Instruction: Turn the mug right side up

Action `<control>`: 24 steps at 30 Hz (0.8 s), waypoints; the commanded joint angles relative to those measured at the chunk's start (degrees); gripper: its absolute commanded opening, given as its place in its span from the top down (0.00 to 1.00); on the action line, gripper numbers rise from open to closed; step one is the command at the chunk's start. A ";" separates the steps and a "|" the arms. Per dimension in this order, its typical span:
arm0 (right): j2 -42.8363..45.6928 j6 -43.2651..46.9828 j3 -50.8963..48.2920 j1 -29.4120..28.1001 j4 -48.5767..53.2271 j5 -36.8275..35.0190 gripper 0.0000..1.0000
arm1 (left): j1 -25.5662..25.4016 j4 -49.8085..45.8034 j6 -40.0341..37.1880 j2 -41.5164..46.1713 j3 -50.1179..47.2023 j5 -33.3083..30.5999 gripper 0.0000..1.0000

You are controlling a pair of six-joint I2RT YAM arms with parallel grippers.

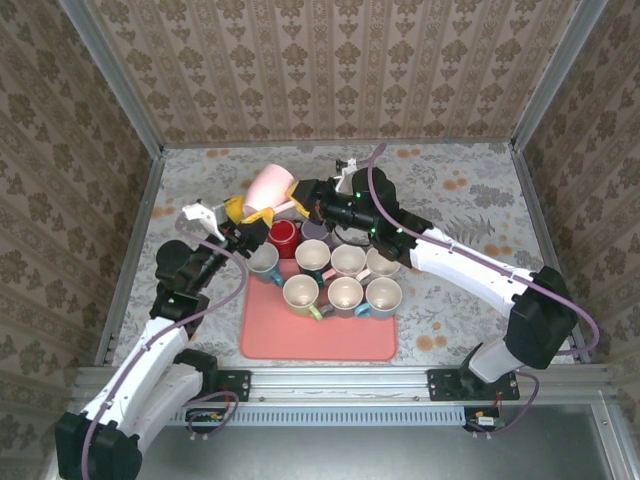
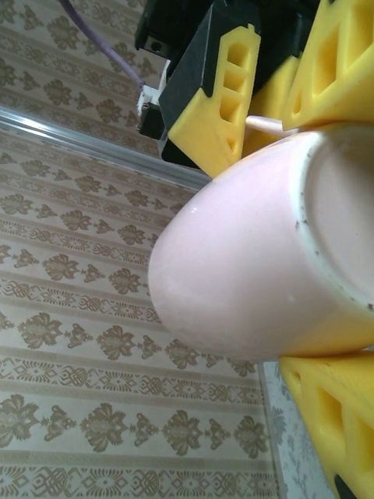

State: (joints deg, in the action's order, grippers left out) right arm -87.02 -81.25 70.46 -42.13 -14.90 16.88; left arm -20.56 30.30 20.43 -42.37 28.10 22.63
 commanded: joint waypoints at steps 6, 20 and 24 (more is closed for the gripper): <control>3.23 2.37 -0.60 -0.44 -4.87 -2.14 1.00 | -1.36 -4.90 -0.60 2.61 4.27 -3.34 0.34; 10.63 37.60 -2.39 -10.89 13.23 -18.53 1.00 | -3.31 -57.16 3.78 0.11 22.37 -53.95 0.00; 10.16 47.79 -2.73 -16.62 14.18 -24.19 1.00 | -3.28 -71.08 8.71 -8.09 30.18 -66.24 0.00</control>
State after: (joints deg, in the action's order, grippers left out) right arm -78.48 -45.34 68.01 -56.01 0.40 -0.95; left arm -23.94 -25.04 24.60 -46.70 54.11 -28.34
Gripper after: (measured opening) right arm 0.166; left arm 0.997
